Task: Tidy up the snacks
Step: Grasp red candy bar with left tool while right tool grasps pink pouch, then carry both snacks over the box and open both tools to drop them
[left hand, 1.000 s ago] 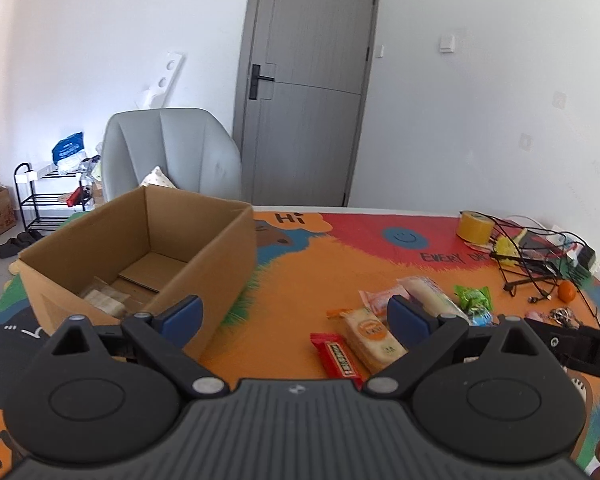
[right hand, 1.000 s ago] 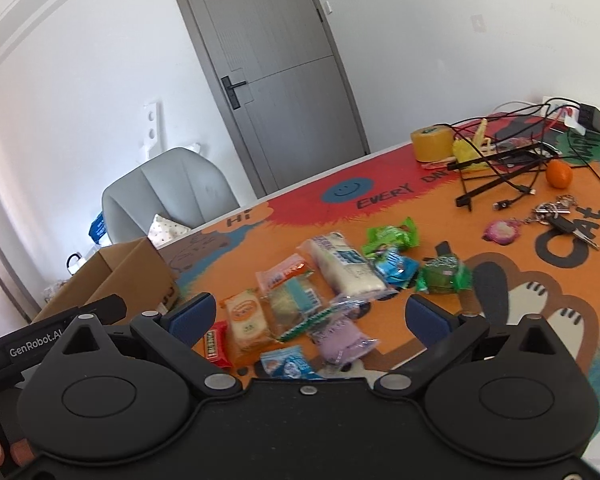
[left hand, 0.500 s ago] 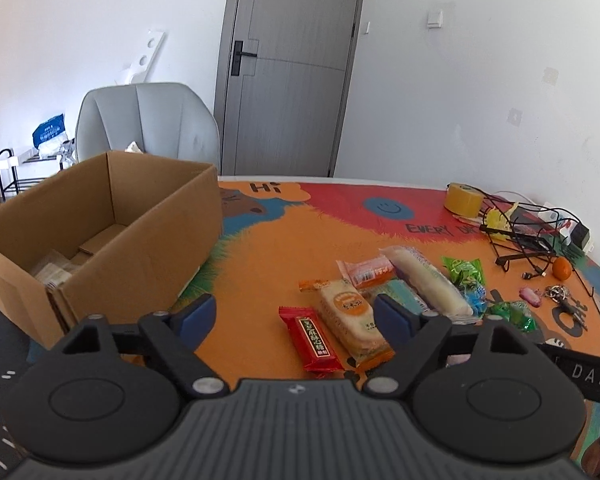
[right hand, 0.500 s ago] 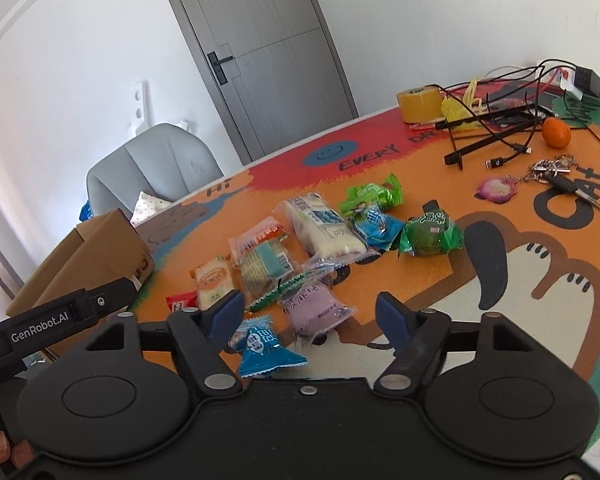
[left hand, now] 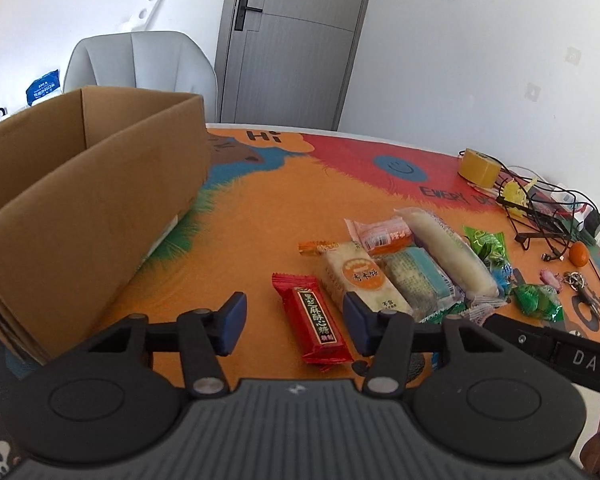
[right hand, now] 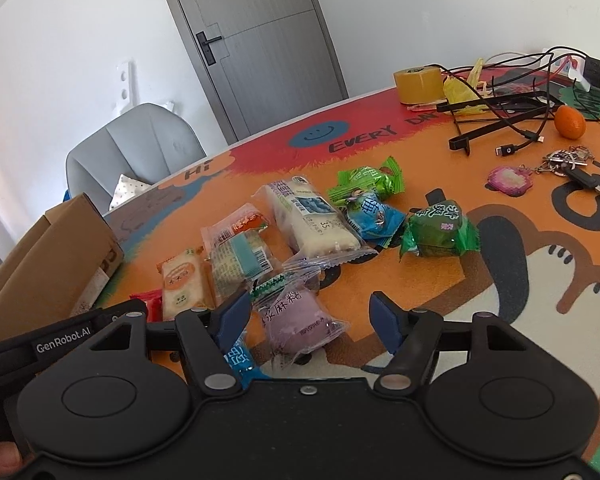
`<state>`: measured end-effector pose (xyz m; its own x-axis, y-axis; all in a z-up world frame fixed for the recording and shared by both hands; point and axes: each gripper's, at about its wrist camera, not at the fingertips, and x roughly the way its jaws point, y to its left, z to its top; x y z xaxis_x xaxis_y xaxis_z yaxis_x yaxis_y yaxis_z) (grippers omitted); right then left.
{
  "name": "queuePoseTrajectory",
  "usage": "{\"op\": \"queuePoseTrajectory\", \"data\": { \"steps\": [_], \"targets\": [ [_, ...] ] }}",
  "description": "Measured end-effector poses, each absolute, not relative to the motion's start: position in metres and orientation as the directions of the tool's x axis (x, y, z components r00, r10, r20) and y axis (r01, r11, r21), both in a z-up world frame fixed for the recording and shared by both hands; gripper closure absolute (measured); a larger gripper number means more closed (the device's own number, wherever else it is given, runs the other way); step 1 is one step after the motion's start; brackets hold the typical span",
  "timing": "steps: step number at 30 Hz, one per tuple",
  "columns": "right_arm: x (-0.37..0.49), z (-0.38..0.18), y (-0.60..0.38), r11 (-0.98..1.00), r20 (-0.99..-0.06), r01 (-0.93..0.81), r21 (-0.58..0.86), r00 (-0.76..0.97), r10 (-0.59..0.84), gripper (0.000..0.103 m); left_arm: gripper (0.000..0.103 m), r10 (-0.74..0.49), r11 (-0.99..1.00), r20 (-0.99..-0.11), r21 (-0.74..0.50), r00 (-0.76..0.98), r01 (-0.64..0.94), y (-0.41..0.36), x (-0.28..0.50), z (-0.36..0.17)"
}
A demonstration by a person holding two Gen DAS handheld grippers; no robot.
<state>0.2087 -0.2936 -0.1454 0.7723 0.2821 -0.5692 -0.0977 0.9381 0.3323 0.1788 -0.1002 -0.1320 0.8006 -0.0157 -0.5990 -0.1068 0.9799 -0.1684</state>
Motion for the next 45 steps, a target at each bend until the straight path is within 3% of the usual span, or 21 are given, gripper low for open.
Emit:
{"op": "queuePoseTrajectory", "data": {
  "steps": [5, 10, 13, 15, 45],
  "targets": [
    [0.212, -0.151, -0.282, 0.949, -0.59, -0.113, 0.293, 0.76, 0.272, 0.044, 0.053, -0.016, 0.982, -0.623, -0.159, 0.782, -0.106, -0.105, 0.187, -0.141],
    [0.207, -0.152, -0.273, 0.969, -0.597, -0.107, 0.224, 0.77, 0.223, 0.055, 0.083, 0.035, 0.986, -0.628, -0.106, 0.777, -0.131, -0.108, 0.187, -0.143],
    [0.204, -0.151, -0.275, 0.964, -0.596, -0.115, 0.241, 0.766, 0.241, 0.067, 0.084, 0.025, 0.984, -0.634, -0.12, 0.773, -0.131, -0.105, 0.184, -0.141],
    [0.202, -0.15, -0.277, 0.958, -0.598, -0.117, 0.26, 0.76, 0.255, 0.068, 0.084, 0.023, 0.984, -0.634, -0.121, 0.773, -0.129, -0.104, 0.179, -0.14],
    [0.171, -0.088, -0.266, 0.912, -0.396, -0.206, 0.355, 0.851, 0.346, 0.07, 0.085, 0.037, 0.978, -0.461, -0.167, 0.886, -0.128, -0.068, 0.122, -0.067]
  ]
}}
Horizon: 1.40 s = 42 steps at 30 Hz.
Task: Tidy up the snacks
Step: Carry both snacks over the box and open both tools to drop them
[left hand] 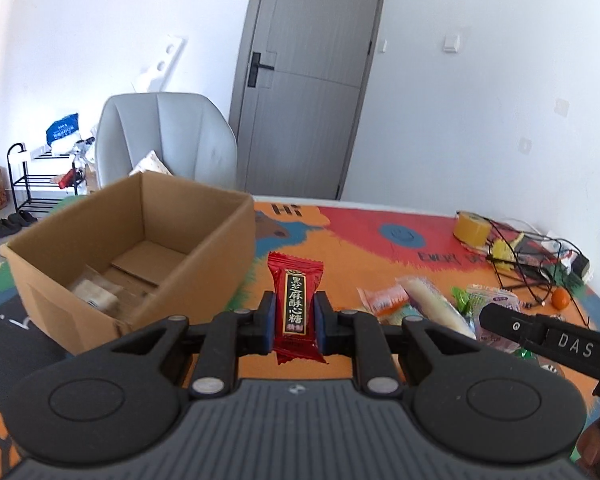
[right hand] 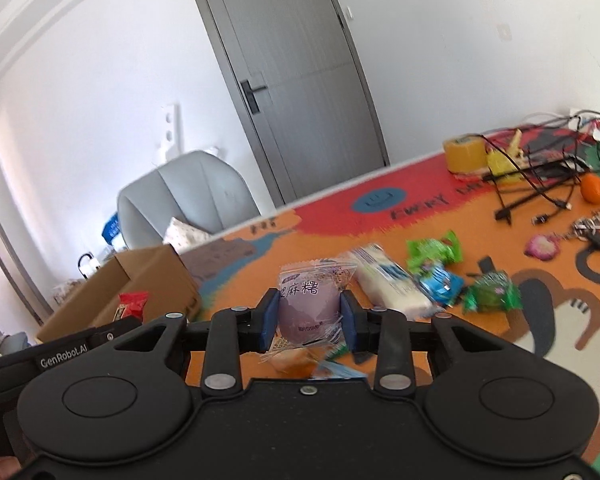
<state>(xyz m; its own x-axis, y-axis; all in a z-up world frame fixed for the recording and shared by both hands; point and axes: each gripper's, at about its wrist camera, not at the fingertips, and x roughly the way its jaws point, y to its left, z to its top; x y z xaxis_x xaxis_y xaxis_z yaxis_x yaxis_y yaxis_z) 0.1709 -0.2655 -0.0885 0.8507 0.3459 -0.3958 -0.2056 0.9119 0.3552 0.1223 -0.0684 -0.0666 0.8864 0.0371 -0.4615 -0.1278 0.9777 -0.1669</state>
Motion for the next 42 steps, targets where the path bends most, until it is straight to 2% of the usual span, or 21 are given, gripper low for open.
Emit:
{"op": "queuePoseTrajectory", "data": {
  "steps": [19, 27, 35, 42],
  "targets": [
    [0.167, -0.052, -0.187, 0.865, -0.316, -0.374, 0.335, 0.82, 0.477, 0.07, 0.085, 0.151, 0.942, -0.365, -0.228, 0.919, -0.245, 0.005, 0.092, -0.036],
    [0.174, -0.05, -0.154, 0.841, -0.32, -0.423, 0.339, 0.788, 0.525, 0.07, 0.085, 0.201, 0.926, -0.363, -0.233, 0.91, -0.298, 0.032, 0.093, -0.034],
    [0.184, -0.05, -0.122, 0.827, -0.331, -0.449, 0.338, 0.766, 0.551, 0.07, 0.084, 0.193, 0.916, -0.386, -0.257, 0.902, -0.307, 0.054, 0.107, -0.039],
    [0.194, -0.051, -0.102, 0.812, -0.346, -0.472, 0.342, 0.74, 0.576, 0.069, 0.069, 0.213, 0.89, -0.417, -0.29, 0.884, -0.351, 0.069, 0.11, -0.047]
  ]
}}
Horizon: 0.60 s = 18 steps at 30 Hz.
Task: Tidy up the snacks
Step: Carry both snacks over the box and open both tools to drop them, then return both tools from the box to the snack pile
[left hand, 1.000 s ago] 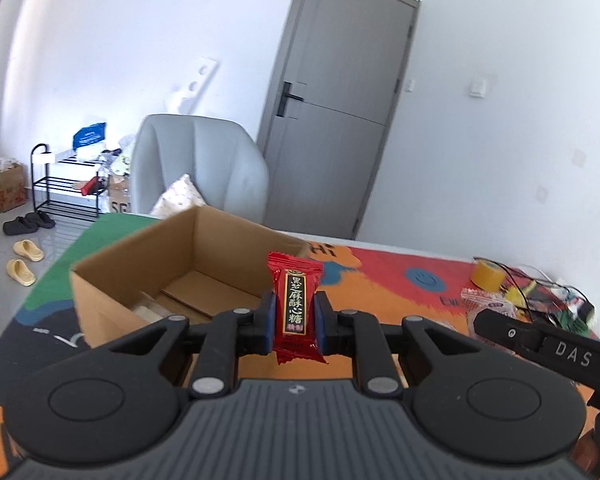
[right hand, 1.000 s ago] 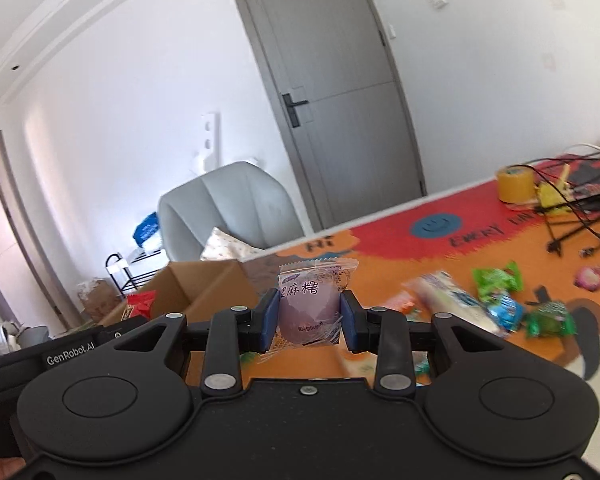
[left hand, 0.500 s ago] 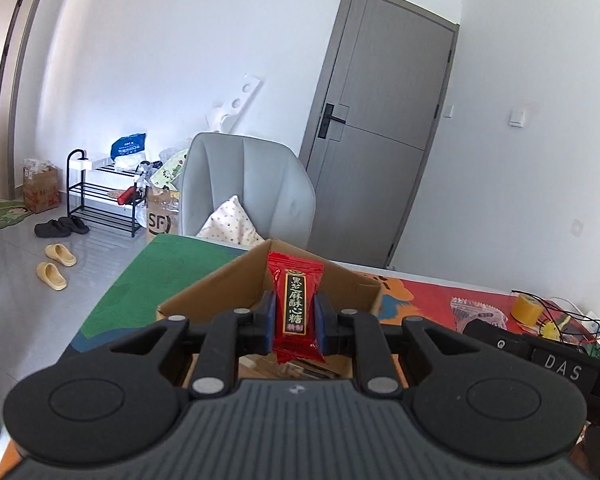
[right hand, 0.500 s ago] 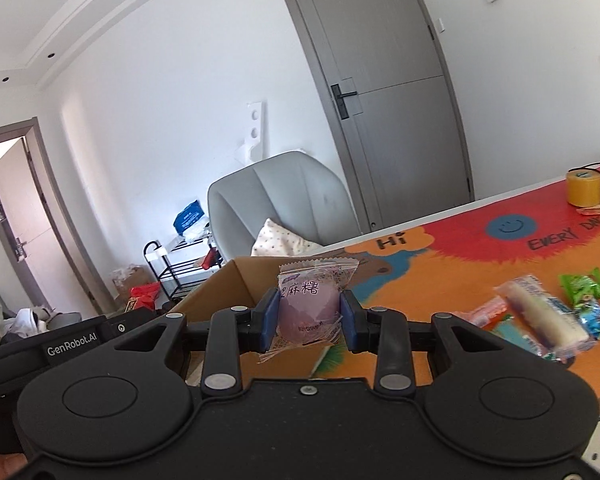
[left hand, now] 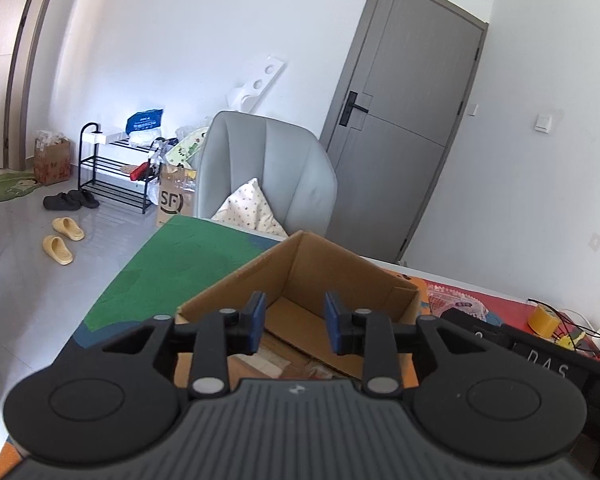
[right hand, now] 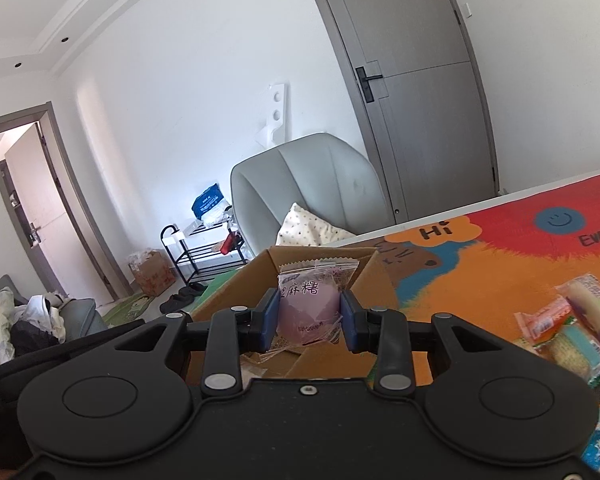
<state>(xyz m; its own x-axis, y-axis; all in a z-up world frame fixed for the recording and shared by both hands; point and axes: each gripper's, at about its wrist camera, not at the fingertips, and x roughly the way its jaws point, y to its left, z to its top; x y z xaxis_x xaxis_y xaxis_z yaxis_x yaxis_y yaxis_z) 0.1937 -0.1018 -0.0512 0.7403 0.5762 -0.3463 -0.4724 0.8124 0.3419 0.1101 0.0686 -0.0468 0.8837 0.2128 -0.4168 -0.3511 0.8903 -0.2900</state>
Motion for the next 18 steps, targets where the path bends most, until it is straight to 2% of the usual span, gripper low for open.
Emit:
{"op": "queuePoseTrajectory", "data": {
  "steps": [3, 10, 11, 12, 14, 18],
  "targets": [
    [0.196, -0.053, -0.096, 0.804, -0.352, -0.48, 0.352, 0.728, 0.588, 0.069, 0.066, 0.233, 0.882, -0.417, -0.29, 0.878, -0.372, 0.075, 0.106, -0.047],
    [0.197, -0.054, -0.082, 0.785, -0.352, -0.502, 0.363, 0.706, 0.614, 0.068, 0.036, 0.269, 0.871, -0.408, -0.285, 0.873, -0.401, 0.081, 0.094, -0.046],
    [0.198, -0.054, -0.081, 0.779, -0.353, -0.509, 0.367, 0.698, 0.623, 0.065, 0.033, 0.274, 0.869, -0.405, -0.284, 0.872, -0.405, 0.082, 0.092, -0.047],
    [0.199, -0.054, -0.081, 0.775, -0.355, -0.51, 0.373, 0.693, 0.628, 0.053, 0.027, 0.283, 0.867, -0.402, -0.281, 0.871, -0.411, 0.082, 0.091, -0.046],
    [0.2, -0.055, -0.084, 0.778, -0.36, -0.494, 0.388, 0.695, 0.622, 0.038, 0.019, 0.307, 0.861, -0.4, -0.27, 0.864, -0.431, 0.082, 0.089, -0.046],
    [0.196, -0.055, -0.096, 0.794, -0.364, -0.467, 0.389, 0.714, 0.598, 0.036, 0.012, 0.34, 0.849, -0.396, -0.262, 0.853, -0.459, 0.083, 0.087, -0.045]
  ]
}}
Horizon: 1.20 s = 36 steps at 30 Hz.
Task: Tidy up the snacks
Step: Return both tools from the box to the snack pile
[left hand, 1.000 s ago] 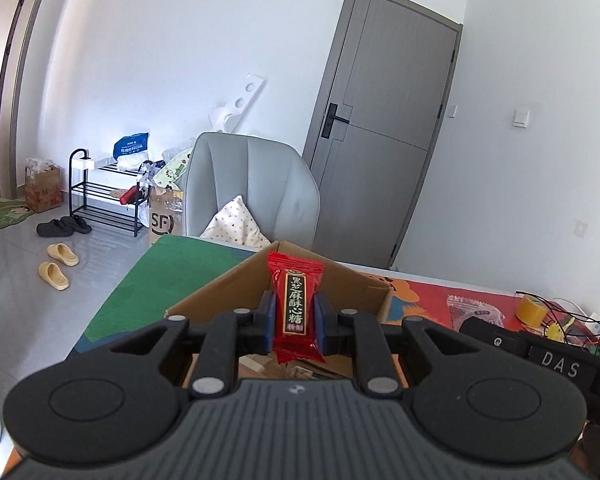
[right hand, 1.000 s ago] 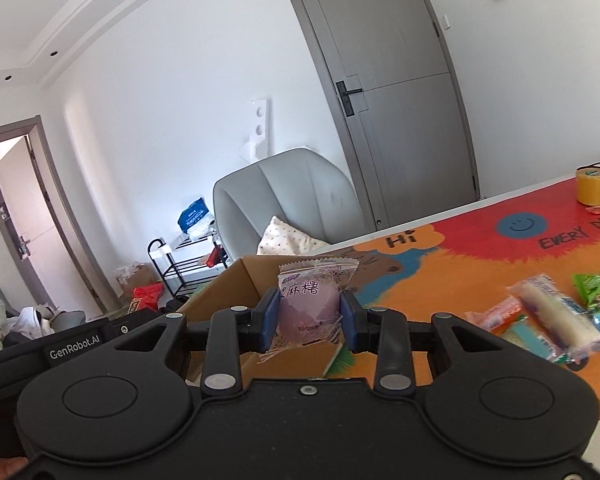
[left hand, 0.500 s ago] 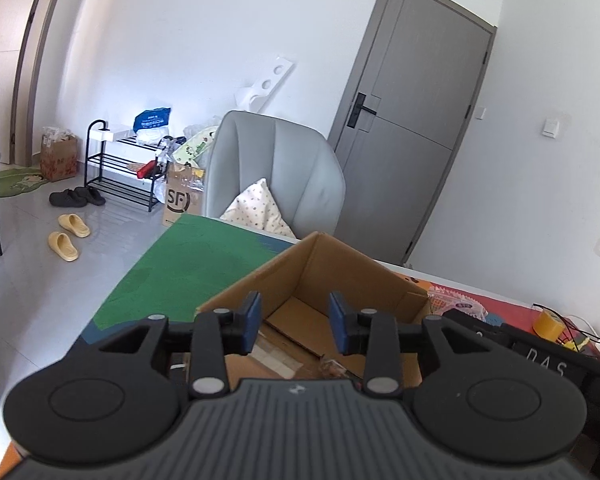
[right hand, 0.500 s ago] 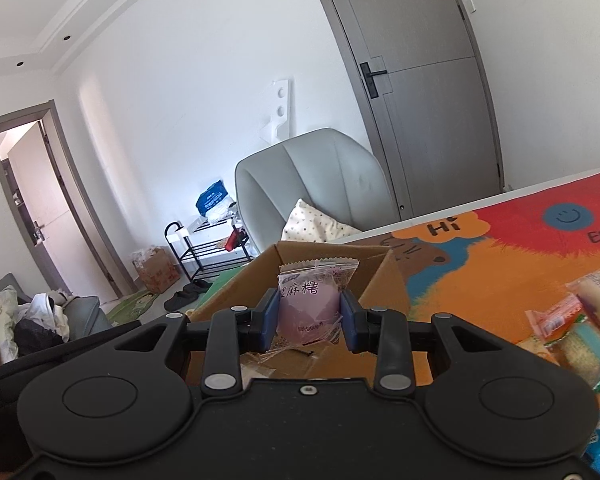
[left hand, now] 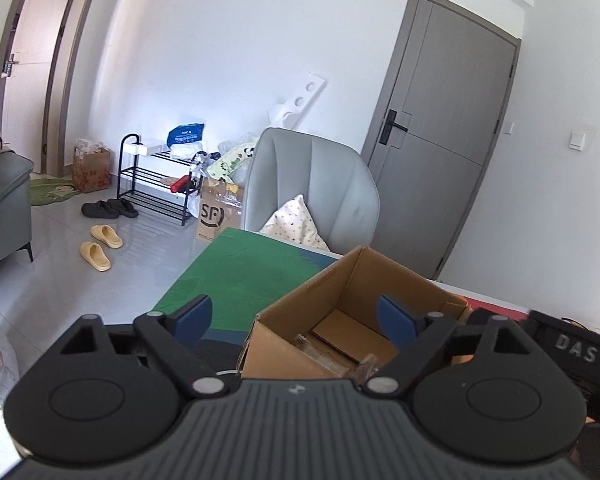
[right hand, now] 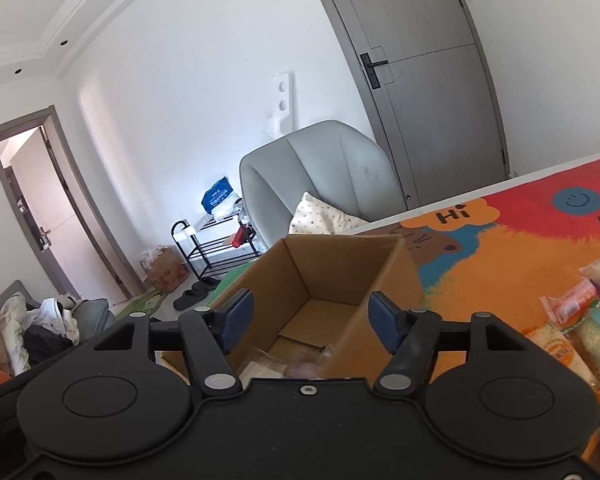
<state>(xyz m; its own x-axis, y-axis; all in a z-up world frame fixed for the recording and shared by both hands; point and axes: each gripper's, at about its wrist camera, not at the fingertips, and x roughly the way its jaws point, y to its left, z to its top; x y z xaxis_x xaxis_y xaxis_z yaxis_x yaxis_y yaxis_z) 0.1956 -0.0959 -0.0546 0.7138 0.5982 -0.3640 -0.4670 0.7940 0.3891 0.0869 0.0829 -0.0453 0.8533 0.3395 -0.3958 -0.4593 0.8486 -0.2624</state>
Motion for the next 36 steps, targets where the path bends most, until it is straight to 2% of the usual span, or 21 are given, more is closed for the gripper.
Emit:
{"op": "queuePoseTrajectory", "data": {
  "steps": [5, 20, 27, 36],
  "targets": [
    [0.184, -0.057, -0.114, 0.828, -0.378, -0.433, 0.356, 0.744, 0.551, 0.023, 0.009, 0.353, 0.847, -0.402, -0.248, 0.845, -0.471, 0.075, 0.089, -0.047],
    [0.173, -0.062, -0.187, 0.904, -0.409, -0.283, 0.32, 0.82, 0.401, 0.01, 0.006, 0.248, 0.916, -0.38, -0.207, 0.891, -0.343, 0.017, 0.092, -0.039],
    [0.166, -0.064, -0.219, 0.921, -0.401, -0.226, 0.317, 0.848, 0.346, 0.0, 0.005, 0.193, 0.939, -0.386, -0.195, 0.902, -0.284, -0.013, 0.094, -0.04],
    [0.159, -0.073, -0.264, 0.932, -0.397, -0.14, 0.334, 0.876, 0.273, 0.0, 0.005, 0.13, 0.966, -0.406, -0.155, 0.905, -0.208, -0.058, 0.101, -0.048]
  ]
}}
